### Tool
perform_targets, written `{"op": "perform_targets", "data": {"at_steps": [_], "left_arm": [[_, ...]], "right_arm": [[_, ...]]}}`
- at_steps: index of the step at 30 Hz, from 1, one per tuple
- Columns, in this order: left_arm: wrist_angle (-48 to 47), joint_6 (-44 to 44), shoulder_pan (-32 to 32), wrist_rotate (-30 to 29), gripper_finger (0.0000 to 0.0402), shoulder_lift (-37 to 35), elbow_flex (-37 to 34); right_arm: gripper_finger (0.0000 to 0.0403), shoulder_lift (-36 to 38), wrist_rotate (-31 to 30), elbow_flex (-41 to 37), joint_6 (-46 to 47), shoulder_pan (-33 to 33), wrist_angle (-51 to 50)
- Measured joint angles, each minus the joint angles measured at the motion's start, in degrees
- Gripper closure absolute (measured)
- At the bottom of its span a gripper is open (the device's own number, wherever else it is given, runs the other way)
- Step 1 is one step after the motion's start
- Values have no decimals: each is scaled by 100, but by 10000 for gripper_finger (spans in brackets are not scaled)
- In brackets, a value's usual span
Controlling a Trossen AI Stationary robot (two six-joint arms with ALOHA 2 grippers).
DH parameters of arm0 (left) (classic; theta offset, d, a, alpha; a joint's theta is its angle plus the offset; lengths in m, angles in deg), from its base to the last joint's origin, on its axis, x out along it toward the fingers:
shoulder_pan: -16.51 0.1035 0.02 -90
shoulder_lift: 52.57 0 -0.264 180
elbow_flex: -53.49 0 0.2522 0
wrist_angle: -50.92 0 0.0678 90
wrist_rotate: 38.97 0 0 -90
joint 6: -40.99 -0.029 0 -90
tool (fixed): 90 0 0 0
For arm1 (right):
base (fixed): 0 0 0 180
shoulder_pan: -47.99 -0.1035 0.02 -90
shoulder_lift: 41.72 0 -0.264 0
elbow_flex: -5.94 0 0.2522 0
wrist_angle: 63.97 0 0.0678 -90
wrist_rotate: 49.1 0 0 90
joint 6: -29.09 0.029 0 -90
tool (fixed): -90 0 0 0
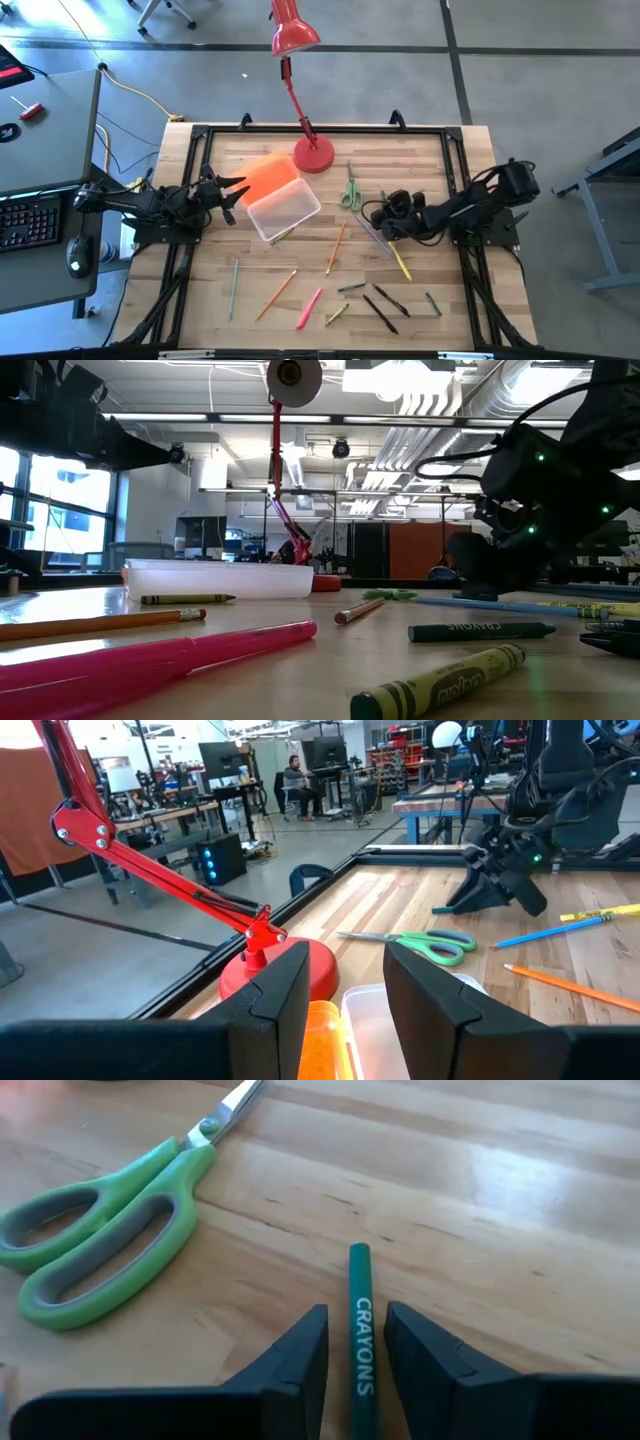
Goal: Pick & place school supplies into a supply box
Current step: Put the top green crayon into the orange supply box
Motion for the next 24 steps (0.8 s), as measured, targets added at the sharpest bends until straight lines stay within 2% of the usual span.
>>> {"op": "perform_targets", "data": {"at_steps": [4, 10, 13, 17, 19, 21, 24], "left_arm": [[0, 0, 0, -1, 238, 1, 0], [0, -2, 0, 0, 238, 0, 0], [0, 0, 0, -1, 238, 2, 0], [0, 0, 0, 0, 238, 2, 0], [0, 0, 0, -2, 238, 0, 0], [0, 0, 0, 0, 238, 0, 0], [-1, -2, 0, -2, 238, 0, 0]], "right_arm": [[330, -255, -129, 7, -13, -1, 47], [392, -265, -159, -15, -170, 6, 156], [388, -74, -158, -38, -403, 10, 385], [395, 541, 42, 10, -994, 31, 465], [397, 970, -6, 114, -1622, 55, 572], [393, 1310, 77, 295, -2707, 119, 945], [391, 1604, 821, 652, -4967, 248, 1799]]}}
